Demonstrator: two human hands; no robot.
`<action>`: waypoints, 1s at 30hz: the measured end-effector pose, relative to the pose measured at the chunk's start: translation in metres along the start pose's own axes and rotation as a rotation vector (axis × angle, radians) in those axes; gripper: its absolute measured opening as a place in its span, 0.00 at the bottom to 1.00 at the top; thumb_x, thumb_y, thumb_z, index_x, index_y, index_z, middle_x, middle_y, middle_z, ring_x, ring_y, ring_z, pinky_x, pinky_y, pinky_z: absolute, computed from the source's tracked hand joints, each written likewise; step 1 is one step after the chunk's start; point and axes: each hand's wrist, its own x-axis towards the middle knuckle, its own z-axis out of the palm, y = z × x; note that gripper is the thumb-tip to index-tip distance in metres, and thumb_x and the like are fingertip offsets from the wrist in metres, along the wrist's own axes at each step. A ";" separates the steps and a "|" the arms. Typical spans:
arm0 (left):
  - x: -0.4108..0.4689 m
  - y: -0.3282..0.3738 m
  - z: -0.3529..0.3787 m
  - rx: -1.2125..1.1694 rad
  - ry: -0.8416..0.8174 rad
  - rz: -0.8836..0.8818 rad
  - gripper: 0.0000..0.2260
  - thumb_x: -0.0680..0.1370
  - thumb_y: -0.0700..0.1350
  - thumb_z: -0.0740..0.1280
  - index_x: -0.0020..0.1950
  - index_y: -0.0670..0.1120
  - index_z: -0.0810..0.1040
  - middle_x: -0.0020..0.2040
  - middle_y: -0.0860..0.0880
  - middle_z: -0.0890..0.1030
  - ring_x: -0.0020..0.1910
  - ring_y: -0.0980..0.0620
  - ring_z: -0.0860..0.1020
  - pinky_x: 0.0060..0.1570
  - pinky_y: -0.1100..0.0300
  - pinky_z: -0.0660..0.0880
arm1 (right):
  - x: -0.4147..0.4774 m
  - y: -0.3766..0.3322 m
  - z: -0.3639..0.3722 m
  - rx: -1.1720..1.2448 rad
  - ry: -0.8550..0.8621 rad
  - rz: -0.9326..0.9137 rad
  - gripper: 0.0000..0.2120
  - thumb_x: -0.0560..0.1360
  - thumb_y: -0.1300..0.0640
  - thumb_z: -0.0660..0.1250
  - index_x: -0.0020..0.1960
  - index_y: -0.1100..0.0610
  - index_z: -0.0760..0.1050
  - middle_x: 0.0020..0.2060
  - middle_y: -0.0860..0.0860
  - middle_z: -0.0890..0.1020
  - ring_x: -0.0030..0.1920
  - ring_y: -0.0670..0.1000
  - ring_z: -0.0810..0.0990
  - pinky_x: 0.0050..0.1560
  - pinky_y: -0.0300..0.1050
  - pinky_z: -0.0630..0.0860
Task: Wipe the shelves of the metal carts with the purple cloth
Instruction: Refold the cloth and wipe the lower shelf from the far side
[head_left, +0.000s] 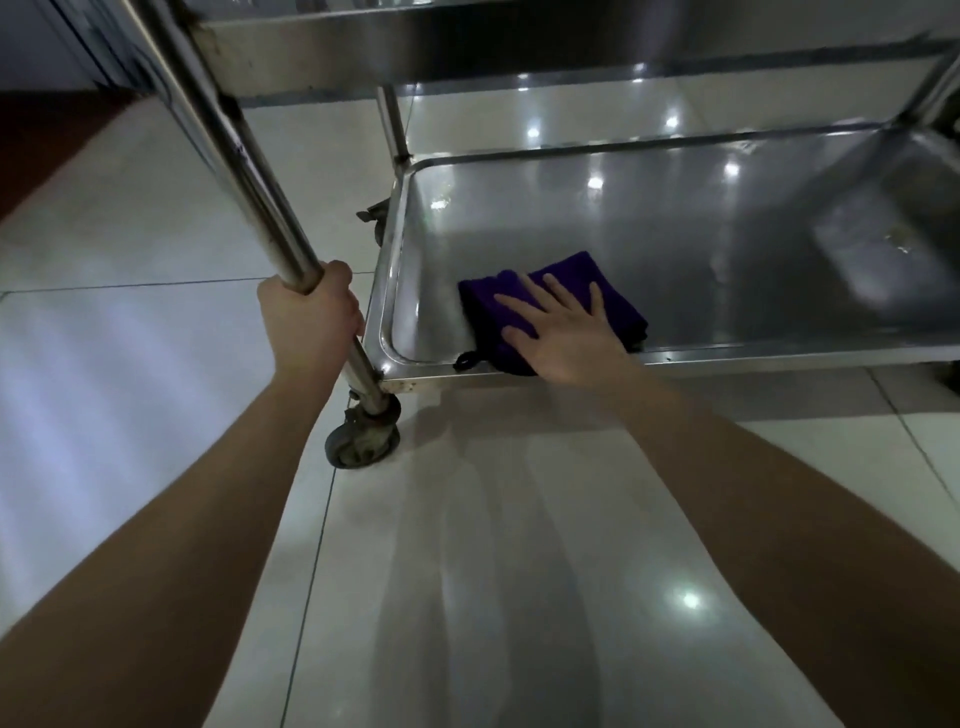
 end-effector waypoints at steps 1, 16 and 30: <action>0.000 -0.001 -0.001 0.020 -0.002 -0.001 0.14 0.72 0.39 0.65 0.32 0.48 0.62 0.27 0.47 0.63 0.27 0.46 0.64 0.32 0.55 0.69 | -0.008 0.015 -0.002 -0.021 0.017 0.062 0.29 0.86 0.32 0.44 0.86 0.32 0.46 0.87 0.40 0.43 0.87 0.51 0.40 0.81 0.72 0.32; -0.047 -0.023 -0.026 1.337 -0.930 -0.157 0.14 0.76 0.59 0.78 0.45 0.50 0.82 0.41 0.55 0.82 0.41 0.54 0.83 0.45 0.61 0.79 | -0.064 0.044 -0.078 -0.309 -0.301 -0.045 0.35 0.84 0.27 0.44 0.87 0.36 0.44 0.88 0.53 0.44 0.87 0.59 0.43 0.83 0.71 0.46; -0.070 -0.036 0.135 1.218 -0.553 0.112 0.24 0.91 0.53 0.50 0.81 0.39 0.64 0.70 0.32 0.78 0.65 0.32 0.79 0.68 0.39 0.74 | -0.020 0.070 -0.014 0.002 0.005 -0.056 0.36 0.79 0.23 0.42 0.85 0.30 0.47 0.88 0.49 0.43 0.87 0.59 0.36 0.77 0.70 0.23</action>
